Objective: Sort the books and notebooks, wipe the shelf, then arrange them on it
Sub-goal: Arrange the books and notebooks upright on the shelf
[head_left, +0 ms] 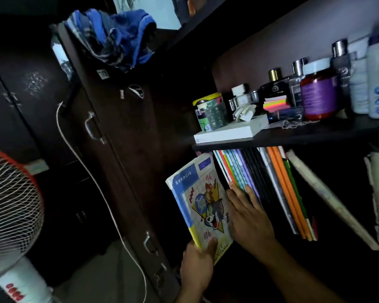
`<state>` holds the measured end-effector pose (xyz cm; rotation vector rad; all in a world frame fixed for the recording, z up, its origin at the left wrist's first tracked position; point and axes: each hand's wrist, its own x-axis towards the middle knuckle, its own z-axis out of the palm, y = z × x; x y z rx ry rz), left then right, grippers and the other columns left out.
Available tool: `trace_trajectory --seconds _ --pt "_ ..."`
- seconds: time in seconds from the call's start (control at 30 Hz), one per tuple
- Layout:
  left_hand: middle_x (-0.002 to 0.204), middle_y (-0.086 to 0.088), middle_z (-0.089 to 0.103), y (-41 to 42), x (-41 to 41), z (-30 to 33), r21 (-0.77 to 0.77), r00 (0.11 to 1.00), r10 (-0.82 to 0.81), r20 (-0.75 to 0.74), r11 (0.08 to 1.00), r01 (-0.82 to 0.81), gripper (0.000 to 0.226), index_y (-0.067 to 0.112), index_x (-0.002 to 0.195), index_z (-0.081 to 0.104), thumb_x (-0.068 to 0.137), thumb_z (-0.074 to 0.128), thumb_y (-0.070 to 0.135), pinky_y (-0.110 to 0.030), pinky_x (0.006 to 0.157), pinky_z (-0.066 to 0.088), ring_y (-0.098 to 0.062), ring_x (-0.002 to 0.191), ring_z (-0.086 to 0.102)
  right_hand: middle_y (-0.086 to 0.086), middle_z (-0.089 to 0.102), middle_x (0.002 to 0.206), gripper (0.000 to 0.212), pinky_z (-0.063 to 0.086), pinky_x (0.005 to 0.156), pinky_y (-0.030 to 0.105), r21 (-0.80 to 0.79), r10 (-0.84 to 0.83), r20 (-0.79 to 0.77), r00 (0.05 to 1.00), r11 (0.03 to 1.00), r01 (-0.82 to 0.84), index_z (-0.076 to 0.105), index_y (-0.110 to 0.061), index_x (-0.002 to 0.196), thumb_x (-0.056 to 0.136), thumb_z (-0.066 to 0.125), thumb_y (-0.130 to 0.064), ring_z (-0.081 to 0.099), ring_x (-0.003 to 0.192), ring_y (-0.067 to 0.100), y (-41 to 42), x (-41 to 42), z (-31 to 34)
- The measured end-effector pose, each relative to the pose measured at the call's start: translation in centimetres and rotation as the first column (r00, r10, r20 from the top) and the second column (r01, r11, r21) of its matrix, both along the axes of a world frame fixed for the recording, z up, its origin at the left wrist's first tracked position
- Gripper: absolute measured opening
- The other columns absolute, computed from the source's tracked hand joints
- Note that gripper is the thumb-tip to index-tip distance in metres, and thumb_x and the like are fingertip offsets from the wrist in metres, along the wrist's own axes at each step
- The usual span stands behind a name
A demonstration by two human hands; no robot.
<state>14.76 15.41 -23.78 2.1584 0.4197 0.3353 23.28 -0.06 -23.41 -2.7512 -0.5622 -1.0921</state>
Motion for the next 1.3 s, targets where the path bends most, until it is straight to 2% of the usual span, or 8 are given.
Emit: trace_trajectory --seconds 0.13,0.3,0.43,0.7,0.83,0.93,1.1,1.3 --pt "0.087 0.008 0.075 0.9 2.1 -0.5 0.033 0.999 0.012 0.047 0.999 -0.013 0.068 0.024 0.097 0.070 0.069 0.059 0.084 -0.041 0.079 0.060 -0.014 0.080 0.072 0.014 0.048 0.152 0.071 0.013 0.123 0.049 0.060 0.039 0.005 0.999 0.997 -0.040 0.064 -0.003 0.129 0.065 0.080 -0.029 0.031 0.151 0.028 0.2 0.6 -0.6" --pt "0.083 0.008 0.077 0.7 2.1 -0.2 -0.072 0.991 0.027 0.133 0.997 -0.017 0.035 0.021 0.096 0.074 0.090 0.067 0.055 -0.036 0.078 0.057 -0.011 0.078 0.072 0.013 0.037 0.160 0.057 0.006 0.125 0.050 0.032 0.022 0.000 1.000 0.999 -0.022 0.068 -0.009 0.128 0.080 0.073 -0.039 0.018 0.155 0.027 0.4 0.9 -1.0" --pt "0.102 0.009 0.077 0.6 2.2 -0.1 -0.134 0.990 -0.143 0.011 0.981 0.143 0.027 0.030 0.102 0.068 0.083 0.080 0.046 -0.036 0.093 0.057 -0.010 0.095 0.072 0.010 0.013 0.168 0.049 -0.004 0.124 0.052 -0.039 -0.018 -0.058 0.998 0.999 0.016 0.073 -0.012 0.122 0.088 0.058 -0.045 -0.006 0.157 0.026 0.3 1.3 -1.3" --pt "0.124 0.002 0.070 -1.4 6.5 2.5 0.181 0.973 -0.182 -0.140 0.962 0.206 0.083 0.028 0.128 0.066 0.067 0.051 0.082 -0.033 0.094 0.054 -0.023 0.110 0.069 0.013 0.053 0.149 0.064 0.016 0.120 0.054 0.040 0.037 0.114 0.993 0.998 -0.042 0.071 -0.013 0.125 0.077 0.054 -0.052 0.036 0.148 0.029 0.5 1.4 -1.3" --pt "0.121 0.009 0.070 -2.3 6.7 1.2 0.203 0.974 -0.162 0.161 0.971 0.128 0.051 0.036 0.132 0.055 0.089 0.063 0.062 -0.031 0.086 0.055 -0.014 0.104 0.070 0.011 0.045 0.156 0.063 0.006 0.125 0.050 0.031 0.028 0.084 0.996 0.999 -0.031 0.064 -0.014 0.136 0.086 0.044 -0.047 0.024 0.153 0.025 0.6 1.0 -1.2" --pt "0.098 0.014 0.065 -1.9 5.8 0.6 0.077 0.866 -0.068 0.496 0.996 0.034 0.040 0.036 0.114 0.050 0.085 0.077 0.033 -0.020 0.065 0.051 -0.001 0.075 0.064 0.010 0.042 0.158 0.063 0.005 0.125 0.050 0.017 0.023 0.078 0.997 1.000 -0.024 0.067 -0.014 0.132 0.082 0.050 -0.048 0.021 0.154 0.025 0.6 1.0 -1.1" --pt "0.112 0.020 0.063 -1.9 6.4 0.4 0.170 0.831 -0.139 0.539 0.984 0.054 0.043 0.037 0.127 0.048 0.093 0.073 0.034 -0.020 0.074 0.056 0.002 0.088 0.065 0.011 0.042 0.158 0.063 -0.002 0.125 0.050 -0.024 -0.018 0.055 0.998 1.000 0.019 0.071 -0.010 0.124 0.071 0.072 -0.044 0.017 0.155 0.025 0.4 1.0 -1.0" --pt "0.135 0.012 0.038 -1.6 7.0 0.0 0.254 0.805 -0.324 0.497 0.941 0.222 0.062 0.029 0.150 0.038 0.097 0.065 0.011 -0.024 0.095 0.055 0.002 0.107 0.057 0.012 0.036 0.161 0.069 -0.005 0.125 0.050 -0.040 -0.044 0.010 0.999 0.998 0.044 0.065 -0.010 0.132 0.077 0.069 -0.051 0.013 0.156 0.026 0.6 1.0 -0.9"
